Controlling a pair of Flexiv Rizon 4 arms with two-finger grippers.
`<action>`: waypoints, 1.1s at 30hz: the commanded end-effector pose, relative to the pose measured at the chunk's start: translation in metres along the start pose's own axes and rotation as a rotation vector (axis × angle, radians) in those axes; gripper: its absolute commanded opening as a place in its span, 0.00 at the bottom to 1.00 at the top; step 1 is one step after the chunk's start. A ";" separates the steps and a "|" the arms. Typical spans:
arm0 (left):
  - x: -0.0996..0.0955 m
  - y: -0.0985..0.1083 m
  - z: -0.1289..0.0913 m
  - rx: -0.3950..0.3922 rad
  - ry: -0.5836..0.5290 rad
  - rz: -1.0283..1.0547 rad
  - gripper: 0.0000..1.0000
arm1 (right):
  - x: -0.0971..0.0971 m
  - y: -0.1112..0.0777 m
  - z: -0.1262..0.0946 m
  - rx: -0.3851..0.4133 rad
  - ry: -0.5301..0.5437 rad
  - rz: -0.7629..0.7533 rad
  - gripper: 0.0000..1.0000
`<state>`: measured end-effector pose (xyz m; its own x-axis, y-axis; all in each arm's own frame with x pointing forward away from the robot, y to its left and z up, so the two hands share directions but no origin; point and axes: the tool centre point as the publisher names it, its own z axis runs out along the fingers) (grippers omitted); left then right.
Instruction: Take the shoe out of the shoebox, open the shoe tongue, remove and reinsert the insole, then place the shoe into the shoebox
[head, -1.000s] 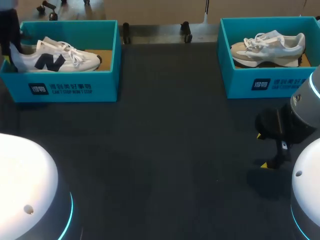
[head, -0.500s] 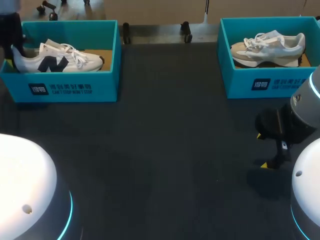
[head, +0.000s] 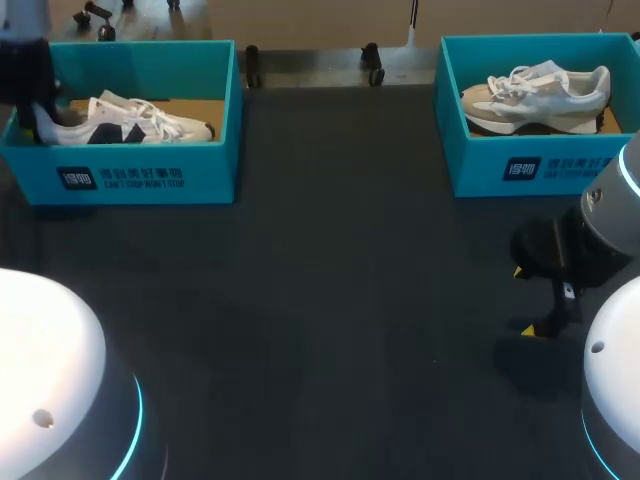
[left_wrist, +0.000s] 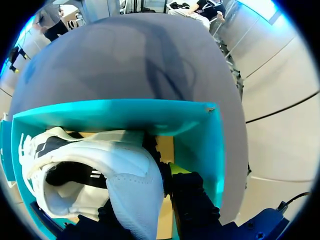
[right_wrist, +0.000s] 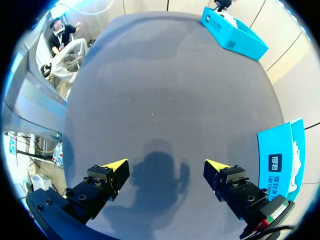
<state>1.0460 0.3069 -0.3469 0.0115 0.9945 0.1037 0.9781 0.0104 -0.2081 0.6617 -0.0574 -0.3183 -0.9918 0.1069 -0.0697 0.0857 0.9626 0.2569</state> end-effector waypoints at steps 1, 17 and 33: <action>-0.001 0.003 0.009 0.002 0.004 0.000 0.00 | 0.001 0.000 0.000 0.000 -0.002 -0.001 1.00; -0.008 0.012 0.028 0.016 0.007 -0.011 0.00 | 0.001 0.000 0.000 0.000 -0.002 -0.001 1.00; -0.010 0.017 0.038 0.021 -0.003 0.000 0.00 | 0.001 0.000 0.000 0.000 -0.002 -0.001 1.00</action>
<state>1.0509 0.3013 -0.3844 0.0094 0.9946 0.1036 0.9743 0.0142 -0.2247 0.6617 -0.0574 -0.3183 -0.9918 0.1069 -0.0697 0.0857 0.9626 0.2569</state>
